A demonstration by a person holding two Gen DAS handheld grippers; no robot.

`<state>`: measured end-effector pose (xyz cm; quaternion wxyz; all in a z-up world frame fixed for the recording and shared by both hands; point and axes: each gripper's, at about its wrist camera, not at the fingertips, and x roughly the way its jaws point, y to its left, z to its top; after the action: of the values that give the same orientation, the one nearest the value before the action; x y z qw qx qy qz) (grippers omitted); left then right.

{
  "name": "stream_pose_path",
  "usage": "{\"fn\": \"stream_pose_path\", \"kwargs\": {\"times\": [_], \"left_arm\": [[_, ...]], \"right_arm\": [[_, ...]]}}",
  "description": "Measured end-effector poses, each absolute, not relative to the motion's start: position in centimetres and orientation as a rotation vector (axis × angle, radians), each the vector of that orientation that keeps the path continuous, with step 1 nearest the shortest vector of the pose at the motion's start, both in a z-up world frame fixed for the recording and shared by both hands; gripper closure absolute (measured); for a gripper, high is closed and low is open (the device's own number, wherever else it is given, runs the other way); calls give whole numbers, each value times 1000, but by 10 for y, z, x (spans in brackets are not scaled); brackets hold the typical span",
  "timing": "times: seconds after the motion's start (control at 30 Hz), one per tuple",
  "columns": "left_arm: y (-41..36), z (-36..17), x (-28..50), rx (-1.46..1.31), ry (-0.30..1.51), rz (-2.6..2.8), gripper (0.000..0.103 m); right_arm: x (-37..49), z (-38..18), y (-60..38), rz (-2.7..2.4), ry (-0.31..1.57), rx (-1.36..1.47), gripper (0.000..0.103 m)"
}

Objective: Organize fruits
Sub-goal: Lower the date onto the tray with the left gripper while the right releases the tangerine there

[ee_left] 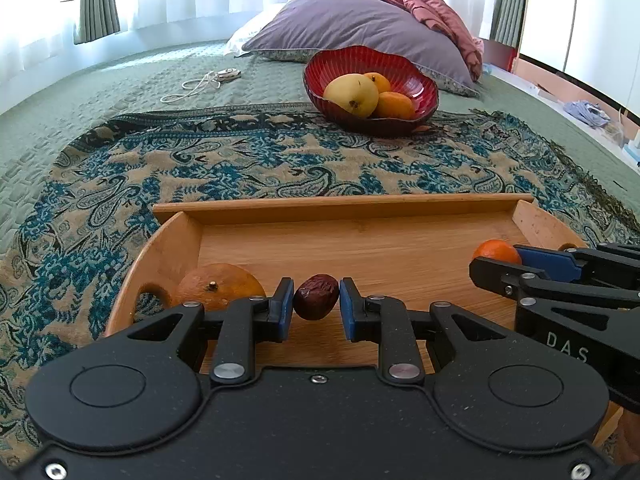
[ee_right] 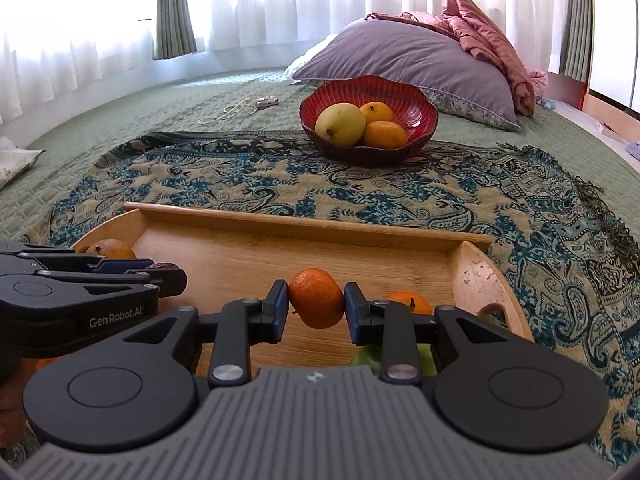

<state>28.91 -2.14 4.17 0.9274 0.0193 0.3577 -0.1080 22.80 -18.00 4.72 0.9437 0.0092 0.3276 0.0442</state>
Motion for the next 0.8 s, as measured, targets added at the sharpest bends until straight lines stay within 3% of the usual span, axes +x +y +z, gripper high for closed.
{"fn": "stream_pose_path", "kwargs": {"times": [0.8], "left_arm": [[-22, 32, 292, 37, 753, -233, 80]], "right_arm": [[243, 44, -167, 153, 752, -67, 67]]}}
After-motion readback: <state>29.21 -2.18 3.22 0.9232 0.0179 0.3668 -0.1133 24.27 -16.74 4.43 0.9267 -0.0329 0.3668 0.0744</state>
